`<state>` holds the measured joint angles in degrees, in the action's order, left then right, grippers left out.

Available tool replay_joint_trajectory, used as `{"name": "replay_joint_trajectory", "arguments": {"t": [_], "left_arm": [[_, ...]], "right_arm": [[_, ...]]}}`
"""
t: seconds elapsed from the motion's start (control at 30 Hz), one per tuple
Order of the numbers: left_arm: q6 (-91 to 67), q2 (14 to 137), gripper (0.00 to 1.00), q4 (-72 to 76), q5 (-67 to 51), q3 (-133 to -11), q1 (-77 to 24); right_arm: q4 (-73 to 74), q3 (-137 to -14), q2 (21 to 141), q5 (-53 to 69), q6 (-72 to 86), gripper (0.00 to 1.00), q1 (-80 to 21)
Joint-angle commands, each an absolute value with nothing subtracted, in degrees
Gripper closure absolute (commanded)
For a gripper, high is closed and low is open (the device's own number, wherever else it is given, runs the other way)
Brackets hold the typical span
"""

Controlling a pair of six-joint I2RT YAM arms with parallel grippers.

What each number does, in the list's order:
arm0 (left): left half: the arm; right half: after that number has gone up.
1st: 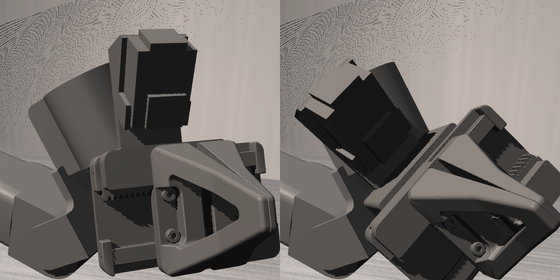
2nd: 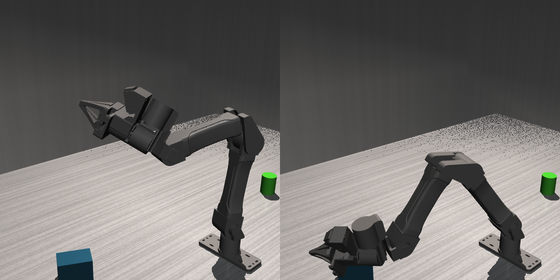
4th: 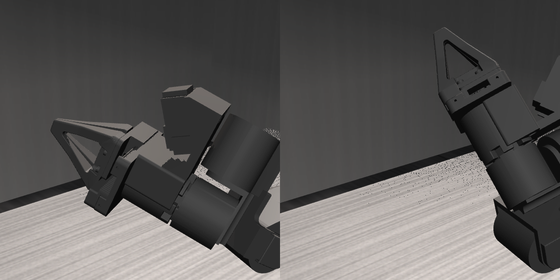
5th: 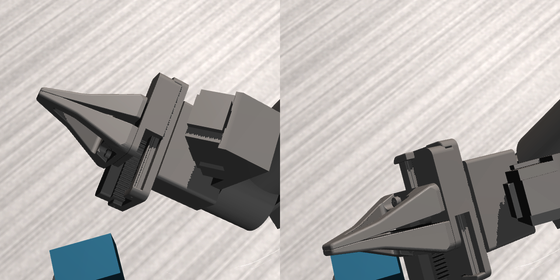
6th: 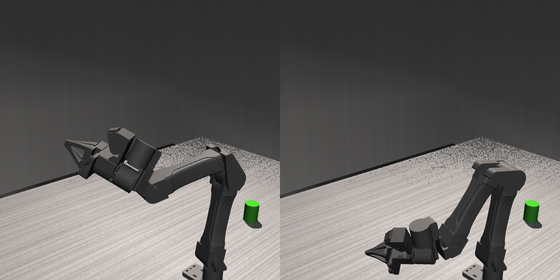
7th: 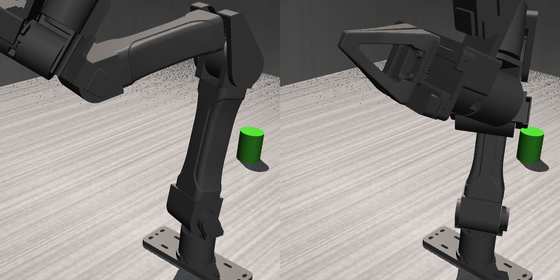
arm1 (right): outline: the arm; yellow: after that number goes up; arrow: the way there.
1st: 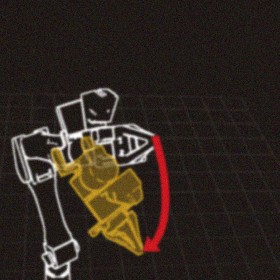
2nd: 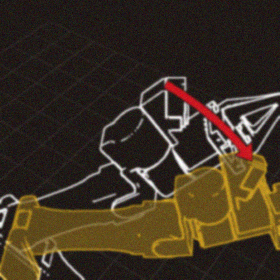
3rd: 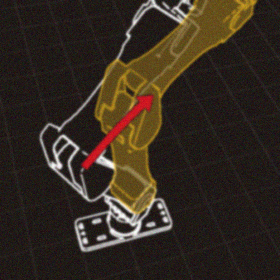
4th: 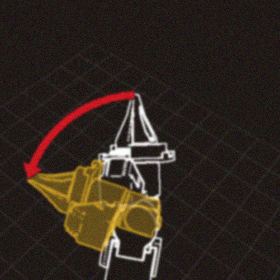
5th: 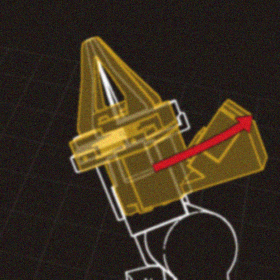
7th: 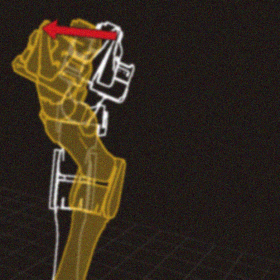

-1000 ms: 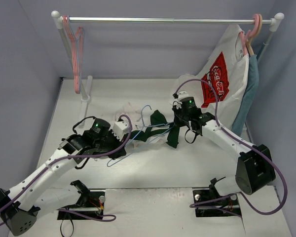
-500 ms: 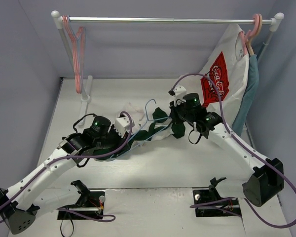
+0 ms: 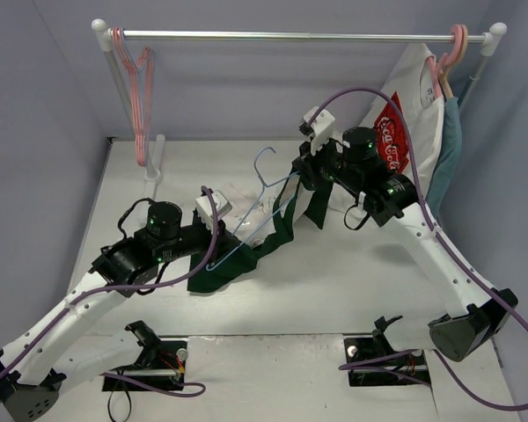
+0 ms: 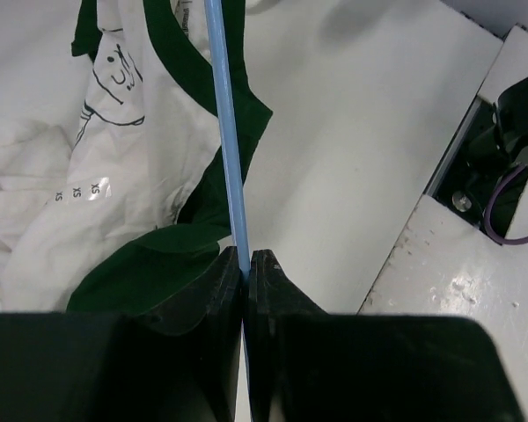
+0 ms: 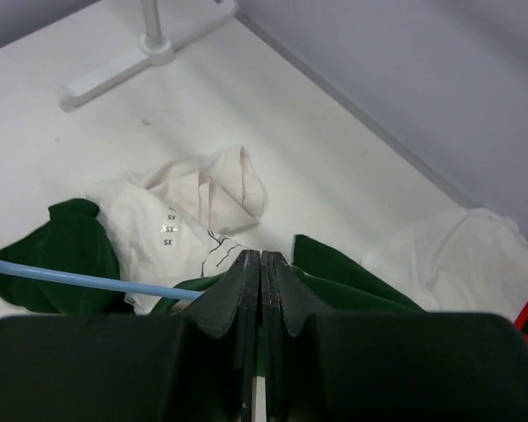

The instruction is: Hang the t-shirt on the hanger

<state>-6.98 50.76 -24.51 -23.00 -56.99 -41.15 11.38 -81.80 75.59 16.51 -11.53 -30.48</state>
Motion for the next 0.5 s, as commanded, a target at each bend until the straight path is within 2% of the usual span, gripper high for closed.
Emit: {"name": "replay_joint_trajectory", "arguments": {"t": [0.0, 0.2, 0.33, 0.47], "left_arm": [[-8.2, 49.5, 1.0, -12.1, -23.6, -59.2, -41.5], [-8.9, 47.9, 1.0, -8.7, -22.4, -58.6, -41.5], [-12.8, 46.2, 1.0, -1.9, -20.0, -52.3, -41.4], [-16.0, 47.8, 1.0, 6.0, -19.9, -48.1, -41.5]], "right_arm": [[7.5, -86.8, 75.8, 22.2, -14.6, 1.0, -30.9], [7.3, -90.1, 76.1, 23.6, -18.6, 1.0, -30.9], [3.4, -87.0, 75.1, 29.9, -14.3, 1.0, -31.7], [0.6, -82.5, 74.2, 29.1, -12.4, 1.0, -35.1]]}}
